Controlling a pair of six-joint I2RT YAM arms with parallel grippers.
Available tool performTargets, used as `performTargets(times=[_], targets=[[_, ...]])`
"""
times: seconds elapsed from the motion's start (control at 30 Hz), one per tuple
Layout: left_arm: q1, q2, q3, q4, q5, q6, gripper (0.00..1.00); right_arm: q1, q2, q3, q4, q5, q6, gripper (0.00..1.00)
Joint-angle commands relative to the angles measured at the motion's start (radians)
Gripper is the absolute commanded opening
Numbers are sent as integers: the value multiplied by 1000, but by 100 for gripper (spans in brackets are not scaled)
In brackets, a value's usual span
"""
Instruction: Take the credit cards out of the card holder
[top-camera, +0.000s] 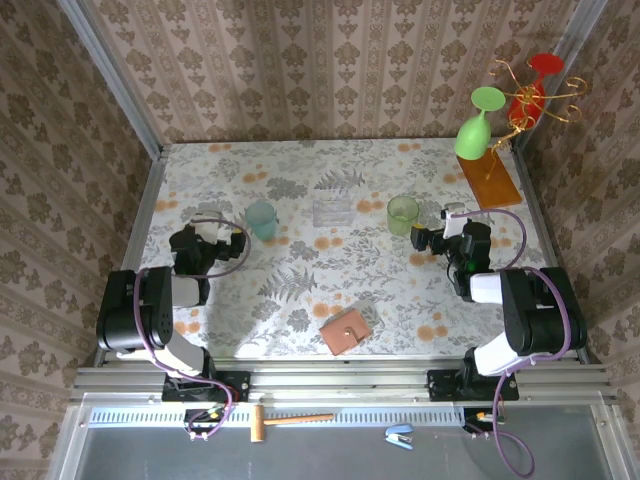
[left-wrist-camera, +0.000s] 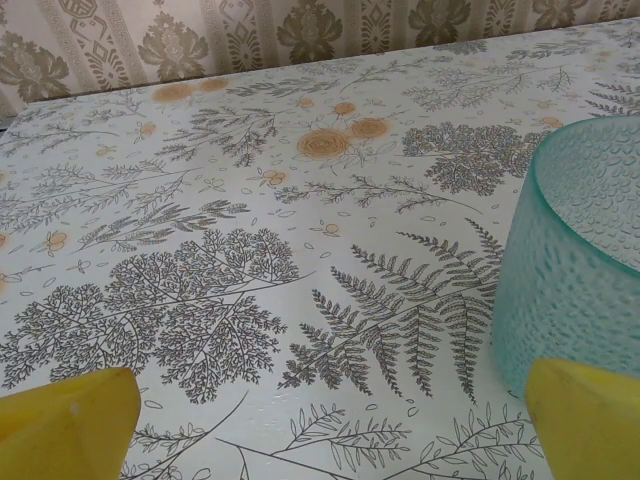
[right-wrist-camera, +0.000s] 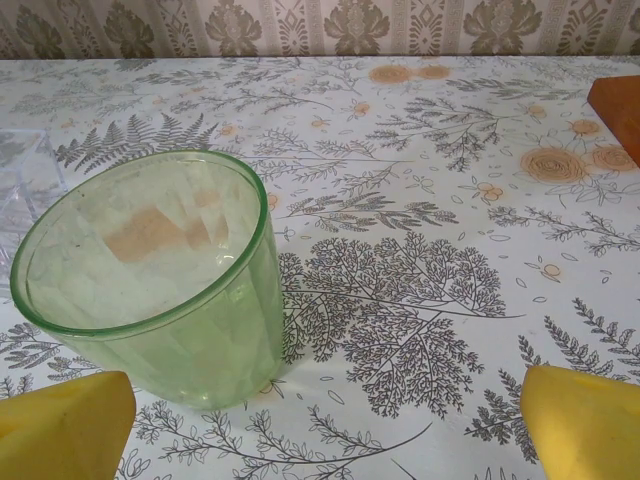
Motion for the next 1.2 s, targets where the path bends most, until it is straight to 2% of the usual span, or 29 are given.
performTargets(times=[0.0,0.57,0.77,1.17], targets=[[1,-1,-11,33,27,15,100,0,6,-9,34,-19,-16,100],[8,2,1,16,24,3,100,0,5,-10,36,-19,-15,100],[14,3,12,-5,-34,-23,100,0,7,-9,34,-19,-15,100],[8,0,16,-13,-56,-21,100,0,5,-11,36,-19,-15,100]])
